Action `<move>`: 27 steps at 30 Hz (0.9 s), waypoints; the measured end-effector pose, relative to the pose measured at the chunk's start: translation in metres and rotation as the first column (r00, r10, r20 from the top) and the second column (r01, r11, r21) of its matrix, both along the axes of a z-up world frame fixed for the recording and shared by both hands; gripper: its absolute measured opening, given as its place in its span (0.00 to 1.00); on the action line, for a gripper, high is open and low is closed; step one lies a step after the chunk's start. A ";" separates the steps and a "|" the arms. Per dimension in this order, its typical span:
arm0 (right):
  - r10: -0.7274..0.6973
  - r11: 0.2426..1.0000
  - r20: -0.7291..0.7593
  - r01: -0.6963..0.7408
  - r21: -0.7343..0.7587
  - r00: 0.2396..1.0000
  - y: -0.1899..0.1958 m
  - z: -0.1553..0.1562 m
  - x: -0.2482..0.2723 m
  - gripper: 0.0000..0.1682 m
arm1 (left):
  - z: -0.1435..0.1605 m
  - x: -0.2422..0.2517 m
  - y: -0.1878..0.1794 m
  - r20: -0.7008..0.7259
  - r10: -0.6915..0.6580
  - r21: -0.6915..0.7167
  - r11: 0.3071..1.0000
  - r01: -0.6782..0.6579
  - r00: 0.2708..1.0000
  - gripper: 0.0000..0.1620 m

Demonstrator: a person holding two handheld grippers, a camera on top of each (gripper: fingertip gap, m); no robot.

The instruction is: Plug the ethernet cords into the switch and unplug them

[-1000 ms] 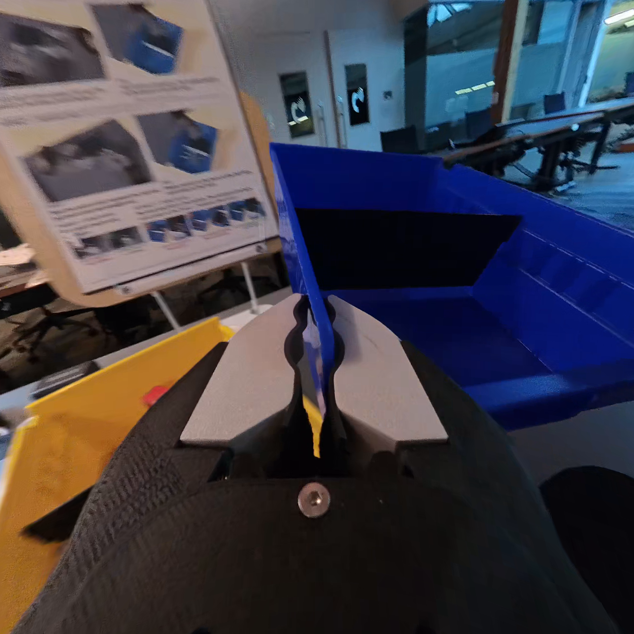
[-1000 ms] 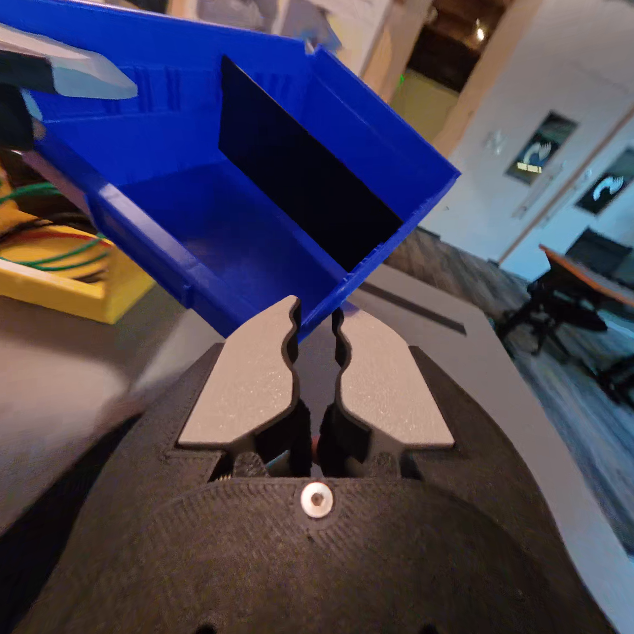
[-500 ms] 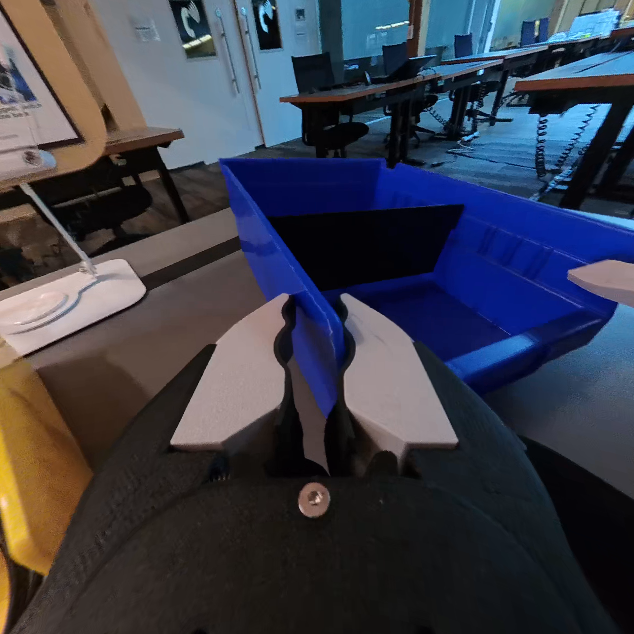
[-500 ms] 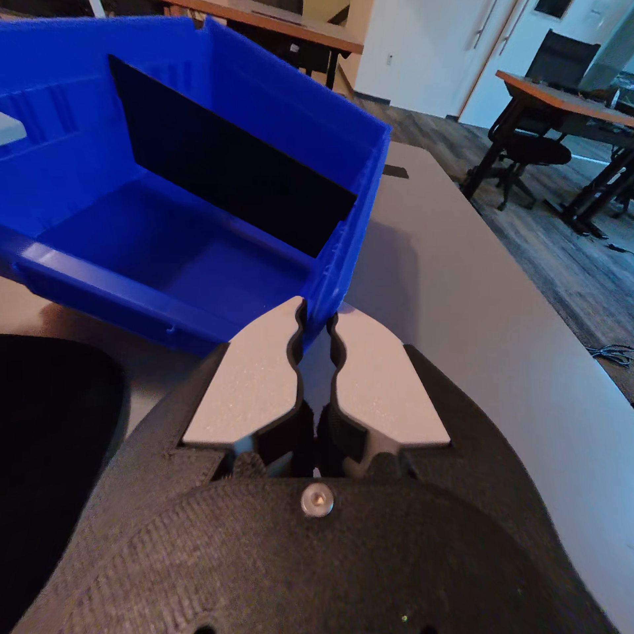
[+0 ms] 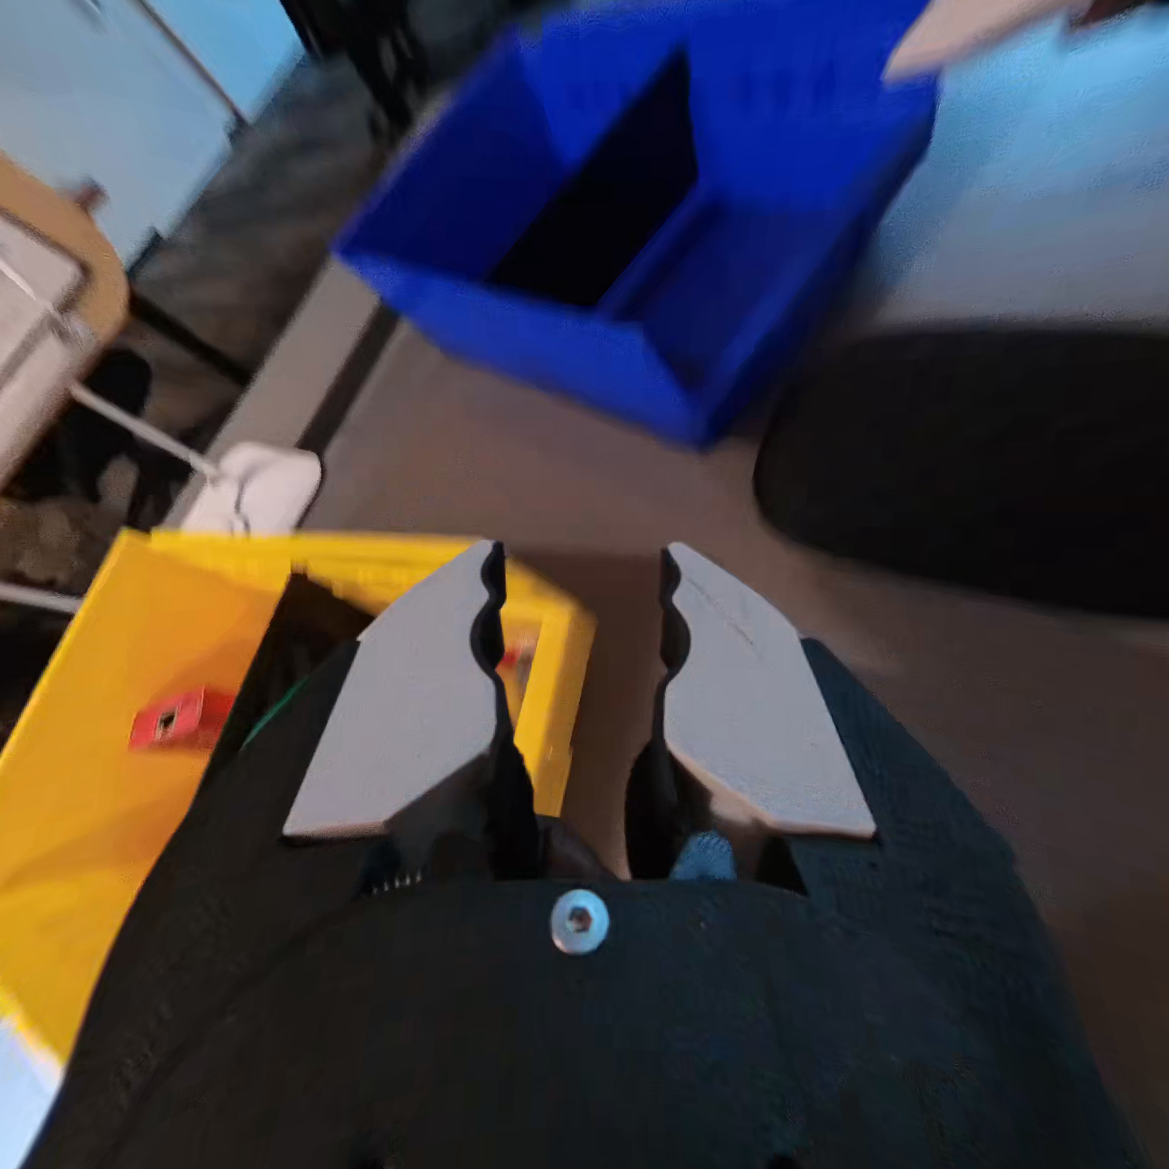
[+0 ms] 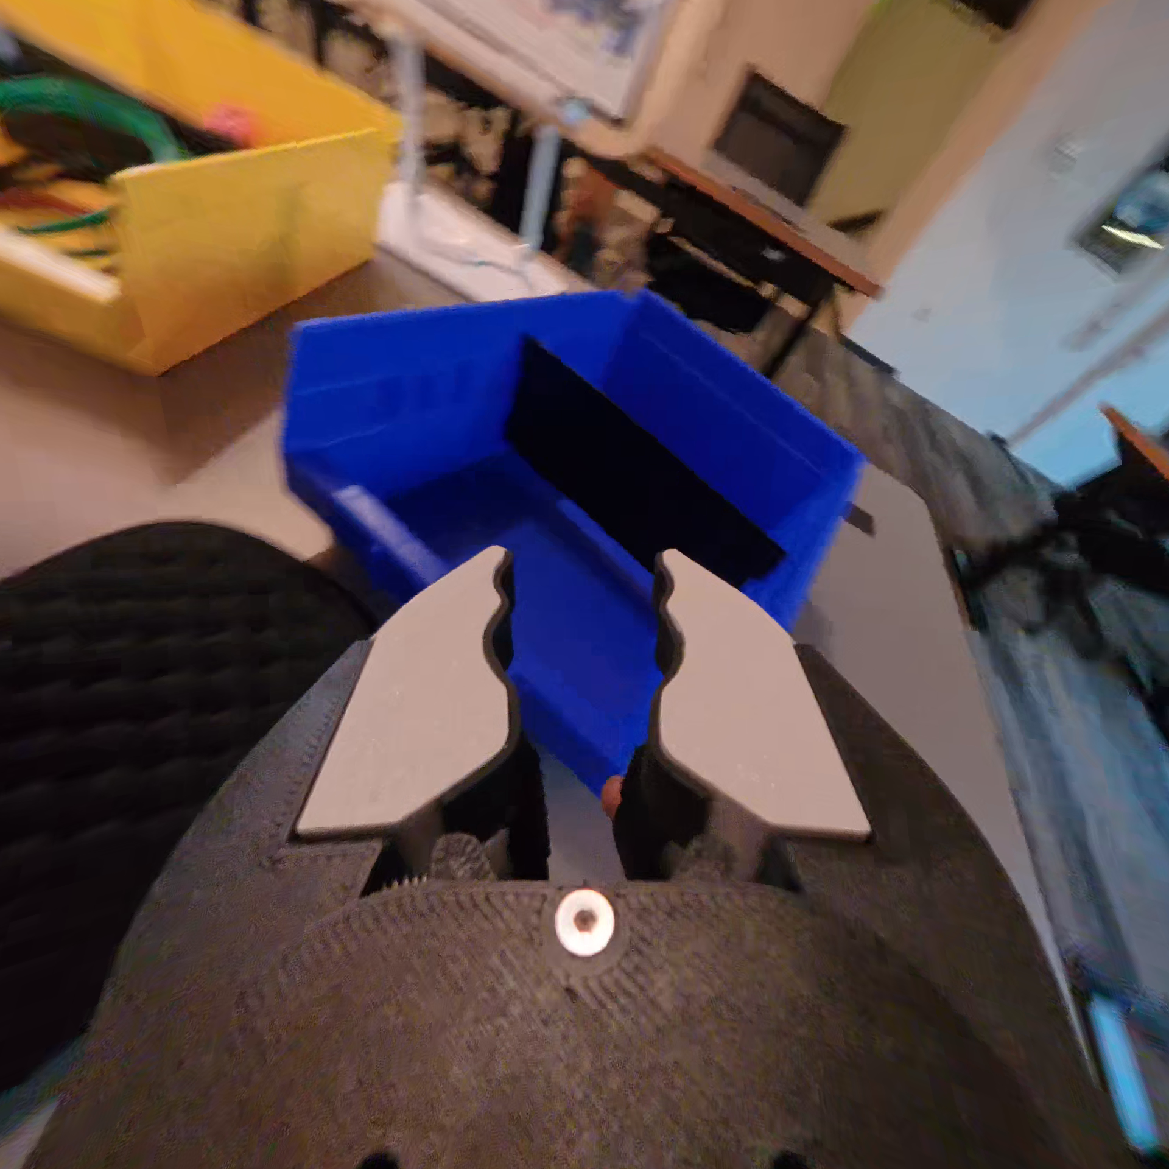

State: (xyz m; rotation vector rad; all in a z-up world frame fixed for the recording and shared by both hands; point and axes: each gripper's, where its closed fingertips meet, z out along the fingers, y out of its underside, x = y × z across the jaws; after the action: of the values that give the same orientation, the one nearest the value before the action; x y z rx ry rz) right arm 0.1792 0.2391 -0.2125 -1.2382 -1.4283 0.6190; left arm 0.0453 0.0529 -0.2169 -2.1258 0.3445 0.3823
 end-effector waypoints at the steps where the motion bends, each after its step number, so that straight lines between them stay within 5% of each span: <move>1: 0.085 0.995 0.069 -0.088 0.045 0.994 -0.014 -0.004 -0.007 0.25 | -0.015 -0.012 -0.014 -0.018 0.014 -0.074 0.997 -0.015 1.000 0.28; 4: 0.249 0.947 0.315 -0.298 0.117 0.916 -0.043 -0.031 -0.028 0.26 | -0.052 -0.039 -0.040 -0.047 0.054 -0.224 0.973 -0.063 0.997 0.28; 9: 0.295 0.914 0.572 -0.401 0.066 0.766 -0.048 -0.072 -0.049 0.31 | -0.086 -0.057 -0.052 -0.080 0.075 -0.325 0.941 -0.097 0.994 0.27; 14: 0.172 0.896 0.754 -0.419 0.148 0.634 -0.031 -0.101 -0.048 0.19 | -0.095 -0.075 -0.067 -0.088 0.072 -0.359 0.928 -0.099 0.994 0.18; 27: 0.140 0.884 0.714 -0.411 0.222 0.686 0.010 -0.102 -0.017 0.20 | -0.095 -0.121 -0.183 -0.088 0.126 -0.395 0.906 -0.151 0.988 0.19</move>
State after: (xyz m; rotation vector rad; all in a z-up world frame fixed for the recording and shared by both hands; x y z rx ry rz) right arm 0.1626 0.2488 -0.3147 -0.9731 -2.2755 0.0413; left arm -0.0760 -0.1302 -0.3114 -2.5561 0.3279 0.4923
